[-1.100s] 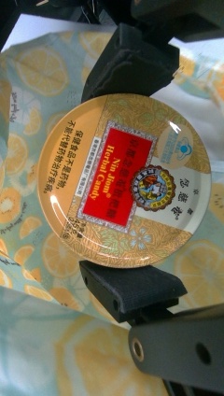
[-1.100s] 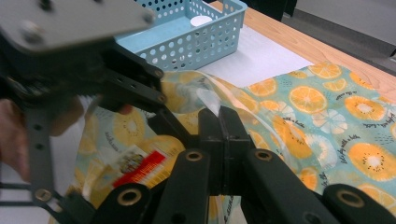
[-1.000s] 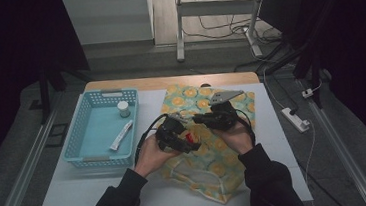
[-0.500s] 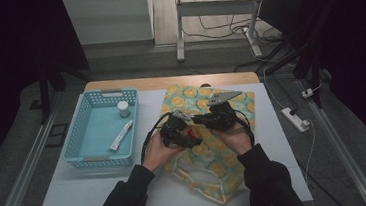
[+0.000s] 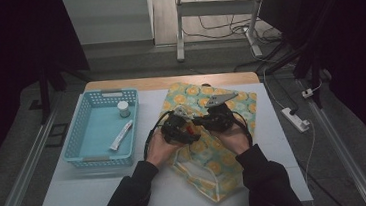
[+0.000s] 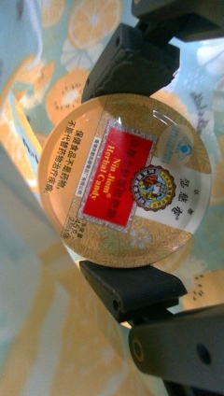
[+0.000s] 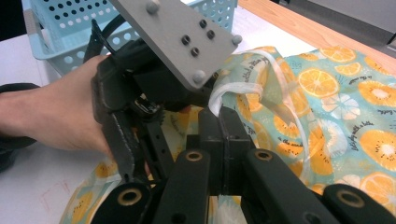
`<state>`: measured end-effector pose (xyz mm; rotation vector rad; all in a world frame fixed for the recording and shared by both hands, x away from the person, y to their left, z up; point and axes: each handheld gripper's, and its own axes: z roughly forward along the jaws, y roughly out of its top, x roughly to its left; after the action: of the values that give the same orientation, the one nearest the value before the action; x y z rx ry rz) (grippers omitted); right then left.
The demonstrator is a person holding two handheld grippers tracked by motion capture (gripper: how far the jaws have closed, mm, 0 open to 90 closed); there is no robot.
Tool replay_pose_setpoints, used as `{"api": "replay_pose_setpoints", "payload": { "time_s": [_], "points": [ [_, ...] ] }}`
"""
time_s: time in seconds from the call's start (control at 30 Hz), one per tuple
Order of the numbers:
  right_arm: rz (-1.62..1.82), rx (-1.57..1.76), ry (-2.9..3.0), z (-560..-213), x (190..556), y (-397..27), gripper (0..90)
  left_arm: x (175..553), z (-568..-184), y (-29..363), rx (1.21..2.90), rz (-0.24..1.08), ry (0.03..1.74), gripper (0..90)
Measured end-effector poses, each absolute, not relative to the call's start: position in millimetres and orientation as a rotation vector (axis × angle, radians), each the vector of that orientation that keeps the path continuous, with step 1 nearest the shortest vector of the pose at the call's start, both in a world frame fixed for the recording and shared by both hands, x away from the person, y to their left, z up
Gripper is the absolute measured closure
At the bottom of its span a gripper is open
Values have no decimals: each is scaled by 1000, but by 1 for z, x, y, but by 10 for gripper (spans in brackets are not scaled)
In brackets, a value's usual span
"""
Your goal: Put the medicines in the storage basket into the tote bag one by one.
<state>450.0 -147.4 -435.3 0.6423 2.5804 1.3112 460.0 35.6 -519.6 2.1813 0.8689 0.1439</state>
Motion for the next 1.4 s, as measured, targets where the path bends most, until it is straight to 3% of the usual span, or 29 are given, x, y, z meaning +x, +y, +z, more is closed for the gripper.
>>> {"api": "replay_pose_setpoints", "payload": {
  "time_s": [0.37,0.57,0.93,1.4],
  "points": [
    [1300,651,2573,-437,452,-149,900,469,-529,31,2175,137,895,192],
    [1311,656,2563,-435,452,-152,900,465,-521,33,2171,130,897,136],
    [1320,654,2557,-433,453,-154,899,448,-503,47,2194,63,873,36],
    [1330,647,2554,-431,451,-155,899,419,-478,67,2149,12,829,0]
  ]
}}
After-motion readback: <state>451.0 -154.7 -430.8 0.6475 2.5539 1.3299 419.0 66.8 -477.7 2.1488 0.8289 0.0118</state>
